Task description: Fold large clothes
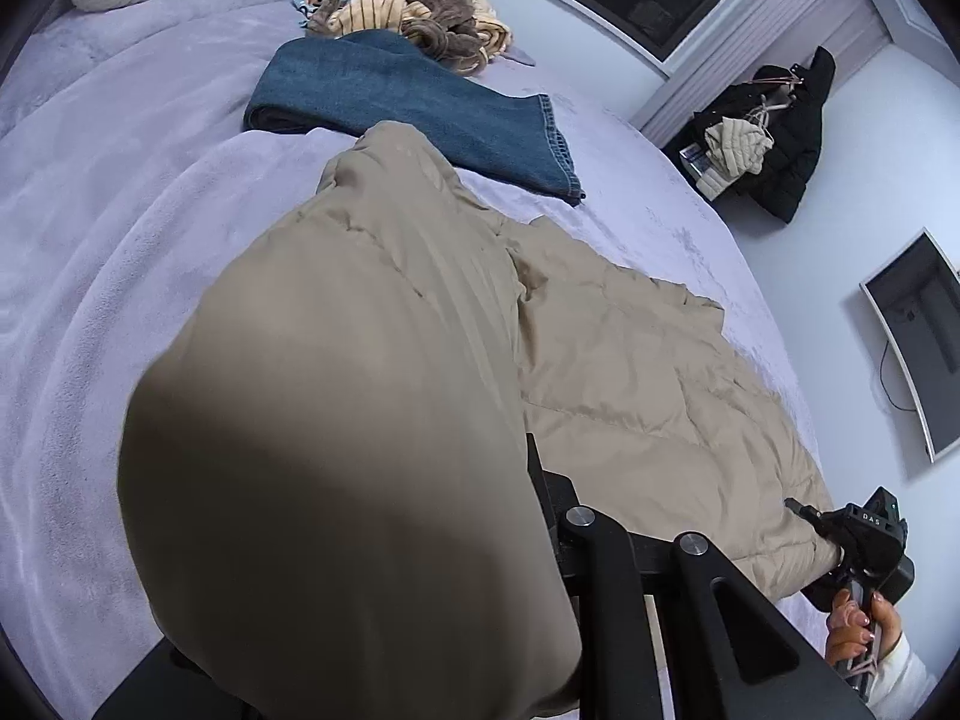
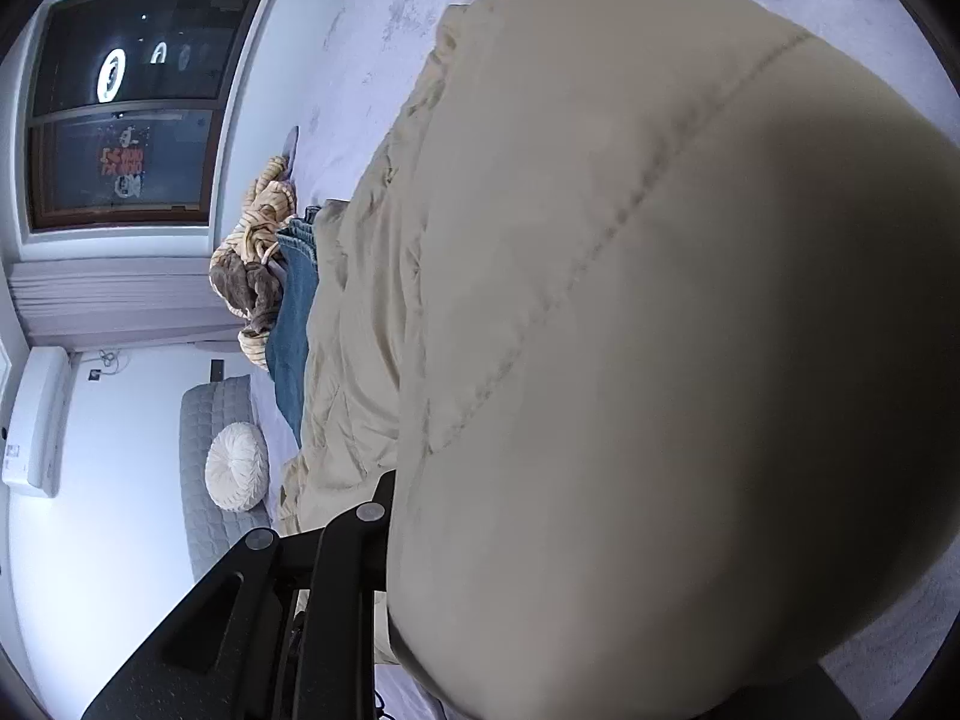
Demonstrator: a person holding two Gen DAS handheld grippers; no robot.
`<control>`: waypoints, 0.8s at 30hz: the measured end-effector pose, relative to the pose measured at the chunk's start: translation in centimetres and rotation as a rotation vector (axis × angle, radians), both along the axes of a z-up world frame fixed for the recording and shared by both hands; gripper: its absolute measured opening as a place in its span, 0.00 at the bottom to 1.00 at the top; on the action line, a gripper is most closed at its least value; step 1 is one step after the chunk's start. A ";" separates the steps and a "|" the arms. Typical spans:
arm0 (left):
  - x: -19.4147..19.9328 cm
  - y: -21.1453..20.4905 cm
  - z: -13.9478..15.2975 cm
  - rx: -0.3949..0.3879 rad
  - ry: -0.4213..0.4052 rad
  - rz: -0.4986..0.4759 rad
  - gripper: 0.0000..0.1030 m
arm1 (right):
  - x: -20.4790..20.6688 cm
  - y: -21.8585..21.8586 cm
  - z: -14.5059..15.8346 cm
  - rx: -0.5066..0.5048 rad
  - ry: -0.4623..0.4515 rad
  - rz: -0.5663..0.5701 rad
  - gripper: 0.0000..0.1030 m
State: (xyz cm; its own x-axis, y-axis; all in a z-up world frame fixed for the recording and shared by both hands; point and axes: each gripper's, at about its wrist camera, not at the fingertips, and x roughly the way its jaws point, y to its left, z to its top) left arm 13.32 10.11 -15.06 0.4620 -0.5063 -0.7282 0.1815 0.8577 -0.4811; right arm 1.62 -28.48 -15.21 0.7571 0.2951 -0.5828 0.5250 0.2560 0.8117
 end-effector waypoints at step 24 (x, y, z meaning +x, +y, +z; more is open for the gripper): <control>-25.5 5.5 -2.9 0.221 0.281 0.067 0.37 | -21.8 8.1 -1.3 0.107 0.173 0.125 0.33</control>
State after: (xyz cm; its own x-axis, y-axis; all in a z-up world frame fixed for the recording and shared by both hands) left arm -12.21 15.62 -18.00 0.2553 -0.2979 -0.9198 0.0081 0.9520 -0.3061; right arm -20.23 -20.42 -16.49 0.6019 0.4478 -0.6612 0.6285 0.2453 0.7382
